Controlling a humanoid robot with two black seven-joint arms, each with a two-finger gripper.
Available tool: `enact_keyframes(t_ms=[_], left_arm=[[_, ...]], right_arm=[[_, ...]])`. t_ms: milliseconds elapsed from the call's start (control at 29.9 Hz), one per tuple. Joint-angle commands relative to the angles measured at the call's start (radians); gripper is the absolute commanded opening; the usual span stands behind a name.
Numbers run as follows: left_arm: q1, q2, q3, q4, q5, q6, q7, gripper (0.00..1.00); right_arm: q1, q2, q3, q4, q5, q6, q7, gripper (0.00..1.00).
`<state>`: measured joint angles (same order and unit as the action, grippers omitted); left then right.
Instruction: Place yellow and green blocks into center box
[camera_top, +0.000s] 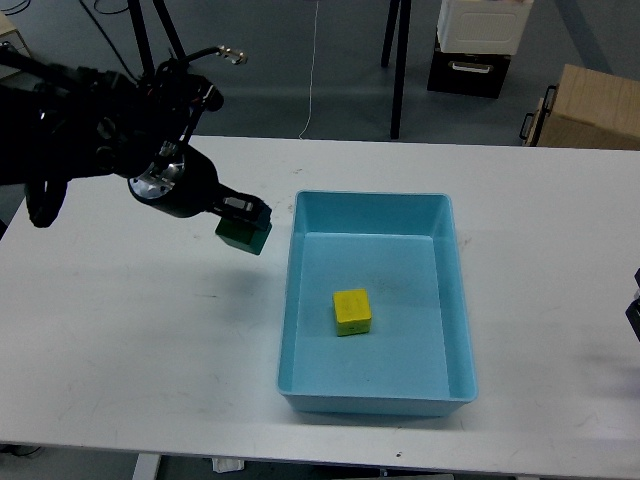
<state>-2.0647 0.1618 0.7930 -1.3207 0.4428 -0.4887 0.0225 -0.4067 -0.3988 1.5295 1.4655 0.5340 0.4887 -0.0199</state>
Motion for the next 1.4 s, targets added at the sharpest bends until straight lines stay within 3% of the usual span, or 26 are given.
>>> enact_keyframes(t_ms=[0, 301, 1002, 1203, 1370], left_arm=[[0.018, -0.162, 0.014, 0.064, -0.016, 0.0, -0.01, 0.0], [0.204, -0.162, 0.022, 0.201, -0.016, 0.0, -0.012, 0.04], [0.281, -0.162, -0.02, 0.227, -0.018, 0.0, -0.039, 0.8], [0.273, -0.162, -0.052, 0.248, -0.021, 0.0, -0.03, 0.91], [0.287, -0.144, -0.242, 0.323, -0.048, 0.0, -0.044, 0.91]], right_arm=[[0.0, 0.0, 0.0, -0.005, 0.001, 0.0, 0.0, 0.95], [0.0, 0.001, 0.003, -0.04, 0.0, 0.0, -0.002, 0.95], [-0.001, 0.002, 0.005, -0.06, 0.001, 0.0, -0.002, 0.95], [-0.001, 0.003, 0.005, -0.06, 0.001, 0.0, -0.002, 0.95], [0.002, 0.003, 0.008, -0.06, 0.001, 0.0, -0.002, 0.95]])
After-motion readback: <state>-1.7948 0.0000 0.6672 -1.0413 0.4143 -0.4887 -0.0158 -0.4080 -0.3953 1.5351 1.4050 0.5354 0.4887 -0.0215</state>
